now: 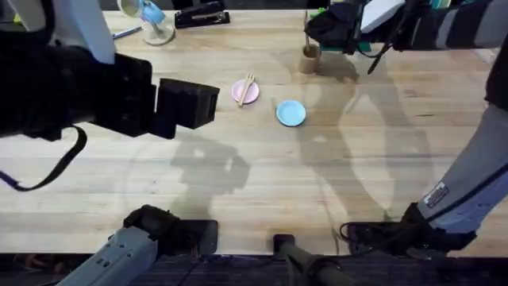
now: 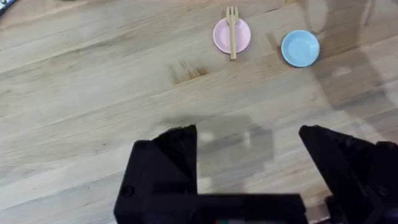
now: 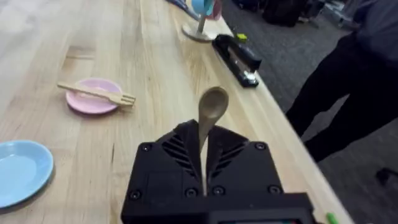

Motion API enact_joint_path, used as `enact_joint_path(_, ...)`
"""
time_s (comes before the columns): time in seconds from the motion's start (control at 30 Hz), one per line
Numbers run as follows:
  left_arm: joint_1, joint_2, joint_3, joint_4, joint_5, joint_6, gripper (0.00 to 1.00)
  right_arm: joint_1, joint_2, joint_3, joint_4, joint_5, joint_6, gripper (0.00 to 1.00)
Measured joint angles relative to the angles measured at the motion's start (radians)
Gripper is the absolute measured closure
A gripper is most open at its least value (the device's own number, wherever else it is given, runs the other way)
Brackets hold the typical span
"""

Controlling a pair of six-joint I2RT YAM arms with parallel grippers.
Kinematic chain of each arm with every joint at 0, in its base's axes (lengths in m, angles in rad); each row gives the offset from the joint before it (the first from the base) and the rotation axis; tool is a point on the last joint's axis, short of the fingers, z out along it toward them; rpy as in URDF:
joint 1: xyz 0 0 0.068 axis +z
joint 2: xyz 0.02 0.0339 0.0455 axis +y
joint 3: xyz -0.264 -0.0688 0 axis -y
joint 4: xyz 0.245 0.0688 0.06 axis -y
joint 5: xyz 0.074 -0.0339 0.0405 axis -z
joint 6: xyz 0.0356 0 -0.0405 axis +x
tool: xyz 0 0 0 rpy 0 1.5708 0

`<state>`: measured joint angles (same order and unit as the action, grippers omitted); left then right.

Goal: Pick up a utensil and set it on the pink plate, then put the other utensil in the container.

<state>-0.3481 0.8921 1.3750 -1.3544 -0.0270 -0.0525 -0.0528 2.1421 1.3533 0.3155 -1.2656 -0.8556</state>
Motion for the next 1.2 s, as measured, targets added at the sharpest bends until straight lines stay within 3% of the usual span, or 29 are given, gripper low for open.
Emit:
enact_joint_path(0.6,0.000,0.000,0.000,0.000,0.000,0.000,0.008,0.000,0.066,0.000,0.000,0.021,0.036,0.968)
enact_joint_path(1.2,0.000,0.000,0.000,0.000,0.000,0.000,0.007,-0.049,0.066,0.000,0.000,0.014,0.133,0.546)
